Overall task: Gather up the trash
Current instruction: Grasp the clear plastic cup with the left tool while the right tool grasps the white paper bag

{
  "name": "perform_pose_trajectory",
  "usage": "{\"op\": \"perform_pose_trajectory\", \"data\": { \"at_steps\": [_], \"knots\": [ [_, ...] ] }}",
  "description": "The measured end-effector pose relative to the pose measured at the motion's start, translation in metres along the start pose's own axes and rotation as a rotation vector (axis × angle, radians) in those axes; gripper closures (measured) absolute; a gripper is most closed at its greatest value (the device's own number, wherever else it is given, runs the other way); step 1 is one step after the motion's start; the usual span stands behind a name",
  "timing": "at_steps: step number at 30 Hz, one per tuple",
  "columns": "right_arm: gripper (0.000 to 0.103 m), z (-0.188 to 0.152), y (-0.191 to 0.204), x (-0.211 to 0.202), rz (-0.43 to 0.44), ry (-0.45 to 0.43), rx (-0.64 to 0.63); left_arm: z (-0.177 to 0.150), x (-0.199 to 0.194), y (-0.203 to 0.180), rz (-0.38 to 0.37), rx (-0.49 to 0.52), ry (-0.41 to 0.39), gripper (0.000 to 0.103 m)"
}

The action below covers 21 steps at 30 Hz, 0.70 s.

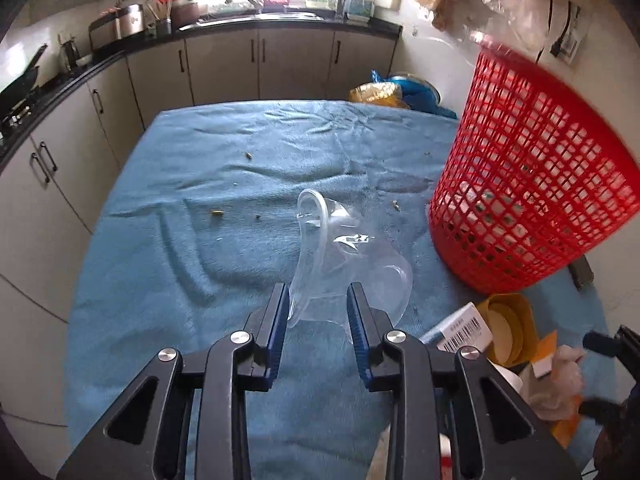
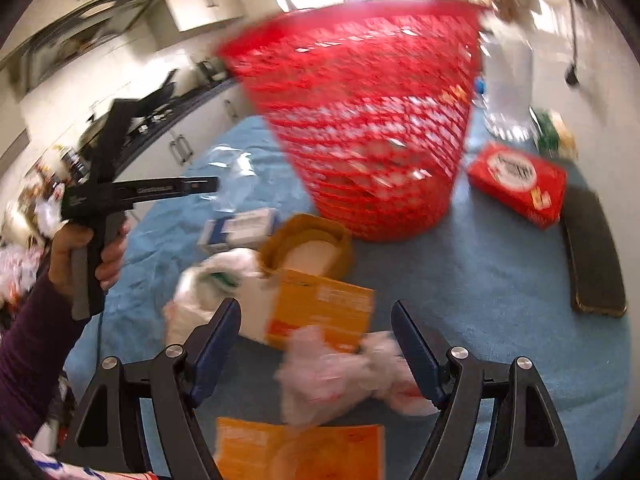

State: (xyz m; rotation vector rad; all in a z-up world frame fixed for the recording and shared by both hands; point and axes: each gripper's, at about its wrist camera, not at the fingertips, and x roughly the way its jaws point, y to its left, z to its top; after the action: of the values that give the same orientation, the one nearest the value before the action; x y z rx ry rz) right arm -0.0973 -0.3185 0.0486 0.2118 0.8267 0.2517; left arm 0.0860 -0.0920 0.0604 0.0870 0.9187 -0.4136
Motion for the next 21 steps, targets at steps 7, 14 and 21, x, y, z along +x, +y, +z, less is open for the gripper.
{"op": "perform_pose_trajectory", "data": {
  "at_steps": [7, 14, 21],
  "knots": [
    [0.021, -0.014, 0.048, -0.004, 0.133, 0.047, -0.054, -0.027, -0.056, 0.010, 0.018, -0.038, -0.082, 0.074],
    [0.041, -0.019, 0.052, 0.040, 0.139, 0.126, 0.041, -0.052, -0.101, 0.013, 0.031, -0.030, -0.123, 0.074],
    [0.094, -0.018, 0.055, 0.047, 0.197, 0.108, 0.101, -0.065, -0.138, 0.005, 0.042, -0.019, -0.169, 0.074]
  ]
}}
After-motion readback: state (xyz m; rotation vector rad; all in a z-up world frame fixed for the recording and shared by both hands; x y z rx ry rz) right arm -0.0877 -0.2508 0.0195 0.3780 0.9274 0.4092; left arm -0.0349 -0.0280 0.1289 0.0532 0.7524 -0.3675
